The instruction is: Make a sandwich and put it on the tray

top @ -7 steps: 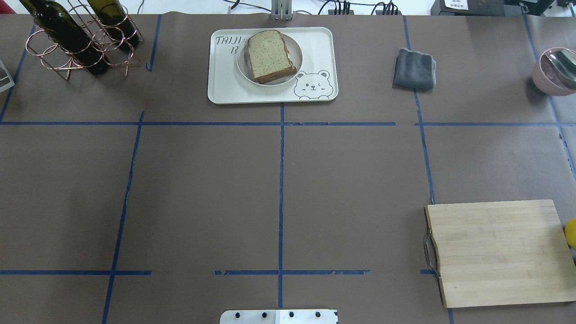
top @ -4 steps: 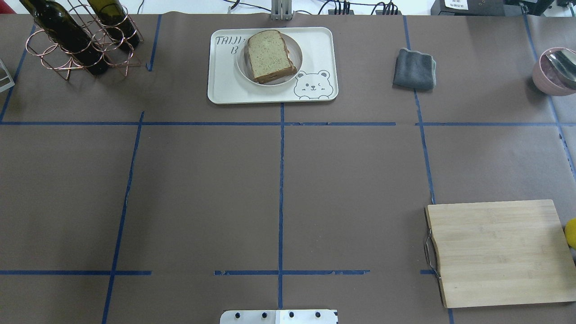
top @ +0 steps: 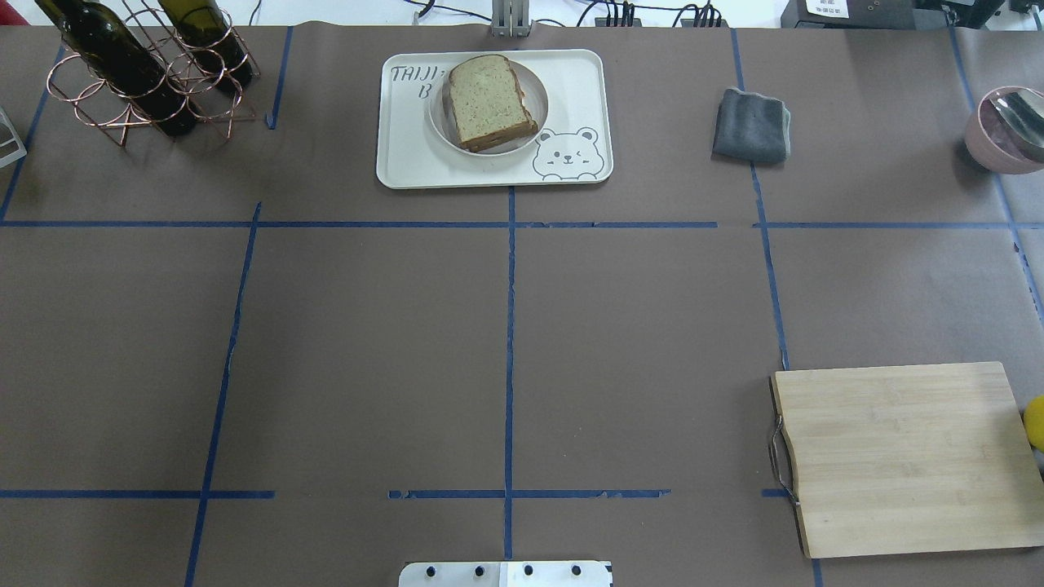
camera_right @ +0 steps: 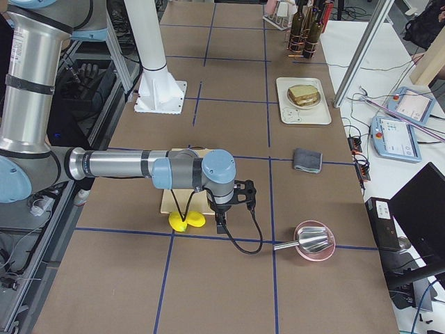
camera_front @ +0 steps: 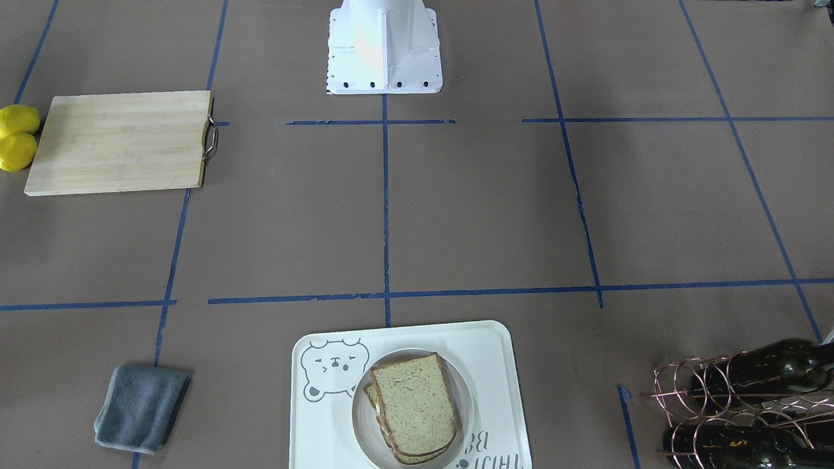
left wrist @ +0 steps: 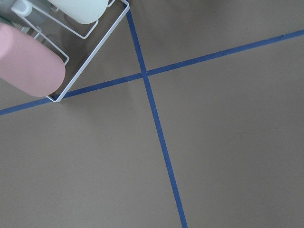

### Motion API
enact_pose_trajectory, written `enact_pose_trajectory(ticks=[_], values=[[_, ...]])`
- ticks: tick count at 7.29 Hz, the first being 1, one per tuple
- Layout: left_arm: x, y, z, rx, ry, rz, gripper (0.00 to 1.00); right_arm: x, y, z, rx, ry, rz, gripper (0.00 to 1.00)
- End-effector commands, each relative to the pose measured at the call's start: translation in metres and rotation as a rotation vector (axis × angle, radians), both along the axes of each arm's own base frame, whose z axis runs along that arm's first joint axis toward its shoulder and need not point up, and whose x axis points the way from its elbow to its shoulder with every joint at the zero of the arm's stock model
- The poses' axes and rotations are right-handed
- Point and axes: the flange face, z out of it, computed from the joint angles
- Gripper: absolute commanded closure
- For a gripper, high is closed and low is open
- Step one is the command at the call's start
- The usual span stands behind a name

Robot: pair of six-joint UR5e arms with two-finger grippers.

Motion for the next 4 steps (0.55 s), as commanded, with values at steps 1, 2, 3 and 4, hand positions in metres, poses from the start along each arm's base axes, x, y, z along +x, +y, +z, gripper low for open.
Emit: enact_pose_trajectory(ticks=[1, 2, 3, 4], values=[[0.0, 0.0, 0.003, -0.005, 0.001, 0.004, 0.0, 0.0, 0.002, -0.003, 0.002, 0.001, -0.001, 0.0], [0.0, 0.0, 0.002, 0.007, 0.002, 0.003, 0.0, 0.0, 0.002, -0.002, 0.004, 0.001, -0.001, 0.0], [0.001, -0.003, -0.002, 0.017, -0.002, 0.007, 0.0, 0.0, 0.002, -0.003, 0.009, 0.001, -0.001, 0.0], [0.007, -0.007, 0.01, -0.001, -0.004, 0.021, 0.0, 0.0, 0.001, -0.003, 0.01, 0.0, -0.001, 0.0]])
